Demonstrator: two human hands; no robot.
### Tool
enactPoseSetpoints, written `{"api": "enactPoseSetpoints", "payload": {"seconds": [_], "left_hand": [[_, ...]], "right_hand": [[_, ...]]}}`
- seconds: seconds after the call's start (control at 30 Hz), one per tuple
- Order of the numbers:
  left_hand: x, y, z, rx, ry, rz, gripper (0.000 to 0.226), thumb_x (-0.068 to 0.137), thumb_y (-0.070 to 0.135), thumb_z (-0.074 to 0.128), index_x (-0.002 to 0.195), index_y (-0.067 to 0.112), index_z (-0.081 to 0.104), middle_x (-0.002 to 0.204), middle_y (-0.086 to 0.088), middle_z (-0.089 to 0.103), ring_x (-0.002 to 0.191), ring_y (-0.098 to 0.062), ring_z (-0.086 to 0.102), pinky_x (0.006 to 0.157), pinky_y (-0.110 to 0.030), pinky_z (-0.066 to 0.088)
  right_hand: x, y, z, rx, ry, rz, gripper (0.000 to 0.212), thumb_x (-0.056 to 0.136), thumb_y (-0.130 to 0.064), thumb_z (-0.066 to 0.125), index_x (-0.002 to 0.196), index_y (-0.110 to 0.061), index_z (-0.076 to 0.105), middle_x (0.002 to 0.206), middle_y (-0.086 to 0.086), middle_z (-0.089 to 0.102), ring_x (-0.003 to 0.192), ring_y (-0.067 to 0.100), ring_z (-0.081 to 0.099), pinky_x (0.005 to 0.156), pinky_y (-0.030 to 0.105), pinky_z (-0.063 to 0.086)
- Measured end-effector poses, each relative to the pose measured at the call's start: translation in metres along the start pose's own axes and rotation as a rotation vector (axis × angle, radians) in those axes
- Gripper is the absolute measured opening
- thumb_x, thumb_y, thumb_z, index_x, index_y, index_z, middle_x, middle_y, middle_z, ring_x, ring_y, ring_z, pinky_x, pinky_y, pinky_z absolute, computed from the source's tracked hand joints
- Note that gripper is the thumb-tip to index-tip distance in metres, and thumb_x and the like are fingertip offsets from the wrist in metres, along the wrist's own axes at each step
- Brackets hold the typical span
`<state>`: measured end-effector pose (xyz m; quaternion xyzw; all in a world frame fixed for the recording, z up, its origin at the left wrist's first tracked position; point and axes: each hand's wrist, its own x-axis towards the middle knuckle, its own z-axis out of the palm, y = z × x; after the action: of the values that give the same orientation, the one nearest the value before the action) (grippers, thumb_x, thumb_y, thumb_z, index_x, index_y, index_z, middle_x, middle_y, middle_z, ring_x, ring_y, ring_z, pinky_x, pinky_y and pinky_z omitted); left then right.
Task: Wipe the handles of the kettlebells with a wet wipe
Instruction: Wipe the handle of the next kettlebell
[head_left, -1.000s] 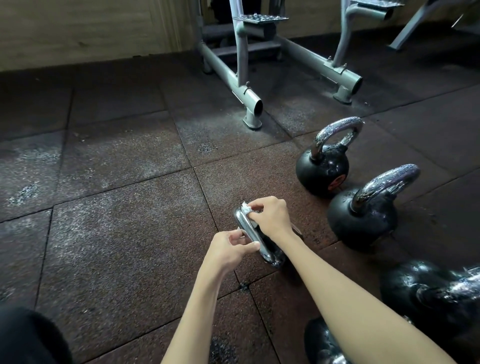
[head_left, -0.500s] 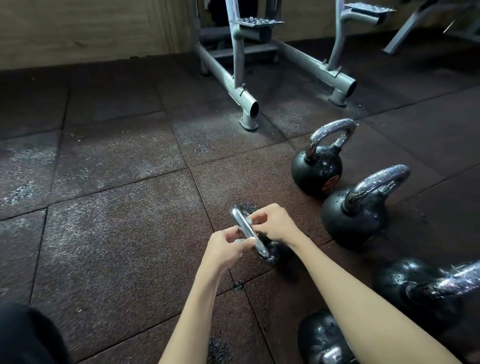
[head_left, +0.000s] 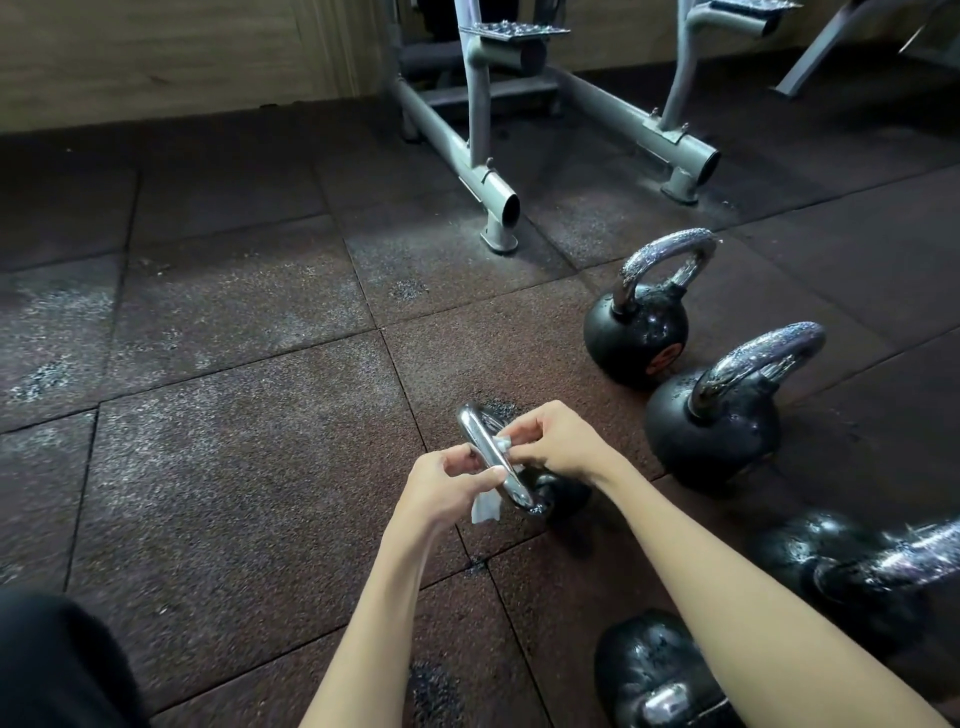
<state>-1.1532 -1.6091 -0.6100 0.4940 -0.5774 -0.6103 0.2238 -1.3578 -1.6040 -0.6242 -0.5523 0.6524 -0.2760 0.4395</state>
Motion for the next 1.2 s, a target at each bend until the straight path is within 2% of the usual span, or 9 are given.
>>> {"api": "enactPoseSetpoints", "payload": {"seconds": [0.07, 0.23, 0.33, 0.43, 0.5, 0.73, 0.97, 1.1, 1.2], "left_hand": [[0.000, -0.001, 0.000, -0.007, -0.007, 0.001, 0.021, 0.084, 0.013, 0.082, 0.104, 0.021, 0.082, 0.094, 0.003, 0.081, 0.082, 0.000, 0.070, 0.072, -0.008, 0.048], [0.000, -0.003, 0.000, -0.024, -0.003, -0.001, 0.012, 0.086, 0.016, 0.082, 0.098, 0.018, 0.082, 0.092, 0.004, 0.081, 0.082, -0.002, 0.070, 0.075, -0.014, 0.048], [0.002, -0.002, 0.003, -0.040, -0.022, 0.003, 0.013, 0.086, 0.016, 0.082, 0.098, 0.016, 0.081, 0.094, 0.001, 0.081, 0.089, -0.009, 0.073, 0.087, -0.022, 0.052], [0.003, -0.001, 0.005, -0.019, -0.006, 0.004, 0.014, 0.085, 0.014, 0.083, 0.099, 0.016, 0.081, 0.093, 0.002, 0.081, 0.087, -0.008, 0.072, 0.082, -0.018, 0.050], [0.002, -0.001, 0.005, -0.006, -0.003, 0.005, 0.015, 0.085, 0.014, 0.083, 0.099, 0.016, 0.081, 0.092, 0.005, 0.081, 0.086, -0.004, 0.072, 0.077, -0.013, 0.048], [0.000, -0.006, 0.004, 0.029, 0.004, -0.001, 0.015, 0.083, 0.018, 0.084, 0.098, 0.018, 0.081, 0.092, 0.007, 0.081, 0.089, -0.008, 0.073, 0.089, -0.025, 0.049], [-0.002, -0.008, 0.006, 0.031, 0.018, 0.021, 0.013, 0.084, 0.021, 0.084, 0.097, 0.020, 0.081, 0.093, 0.005, 0.081, 0.093, -0.012, 0.075, 0.093, -0.030, 0.052], [-0.004, -0.004, 0.012, 0.035, 0.030, 0.042, 0.017, 0.083, 0.019, 0.085, 0.100, 0.019, 0.081, 0.094, 0.006, 0.081, 0.090, -0.006, 0.073, 0.085, -0.024, 0.050], [0.000, -0.004, 0.019, 0.052, 0.045, 0.047, 0.023, 0.077, 0.028, 0.087, 0.098, 0.020, 0.081, 0.092, 0.006, 0.081, 0.095, -0.015, 0.076, 0.092, -0.035, 0.057]], "right_hand": [[0.001, 0.000, 0.002, 0.023, -0.021, 0.010, 0.017, 0.082, -0.010, 0.083, 0.096, -0.019, 0.083, 0.086, 0.000, 0.081, 0.088, 0.018, 0.077, 0.089, 0.041, 0.061], [-0.022, 0.011, -0.008, 0.151, -0.249, 0.042, 0.026, 0.083, 0.004, 0.076, 0.105, -0.009, 0.081, 0.096, 0.013, 0.080, 0.087, 0.020, 0.075, 0.082, 0.031, 0.059], [-0.024, 0.018, -0.014, 0.181, -0.291, 0.041, 0.030, 0.085, 0.007, 0.072, 0.111, -0.007, 0.079, 0.102, 0.017, 0.079, 0.092, 0.024, 0.073, 0.087, 0.033, 0.058], [-0.022, 0.021, -0.018, 0.195, -0.320, 0.028, 0.028, 0.086, 0.003, 0.076, 0.113, -0.004, 0.078, 0.104, 0.018, 0.078, 0.091, 0.022, 0.073, 0.086, 0.031, 0.057], [-0.022, 0.022, -0.022, 0.192, -0.326, 0.014, 0.026, 0.086, -0.002, 0.079, 0.113, -0.005, 0.078, 0.105, 0.017, 0.078, 0.093, 0.021, 0.073, 0.089, 0.030, 0.057], [-0.024, 0.025, -0.034, -0.029, -0.316, -0.034, 0.022, 0.087, -0.012, 0.080, 0.107, -0.021, 0.082, 0.100, -0.003, 0.081, 0.092, 0.006, 0.072, 0.098, 0.033, 0.053], [-0.029, 0.023, -0.030, 0.003, -0.342, -0.037, 0.019, 0.090, -0.020, 0.079, 0.108, -0.023, 0.082, 0.101, -0.002, 0.080, 0.092, 0.004, 0.069, 0.088, 0.021, 0.049], [-0.023, 0.018, -0.029, -0.226, -0.318, -0.035, 0.025, 0.086, -0.011, 0.077, 0.105, -0.026, 0.083, 0.089, -0.011, 0.080, 0.080, -0.009, 0.064, 0.081, 0.016, 0.045], [-0.021, 0.013, -0.034, -0.172, -0.415, -0.007, 0.026, 0.090, -0.006, 0.073, 0.112, -0.018, 0.080, 0.102, -0.001, 0.080, 0.088, 0.000, 0.067, 0.088, 0.019, 0.051]]}}
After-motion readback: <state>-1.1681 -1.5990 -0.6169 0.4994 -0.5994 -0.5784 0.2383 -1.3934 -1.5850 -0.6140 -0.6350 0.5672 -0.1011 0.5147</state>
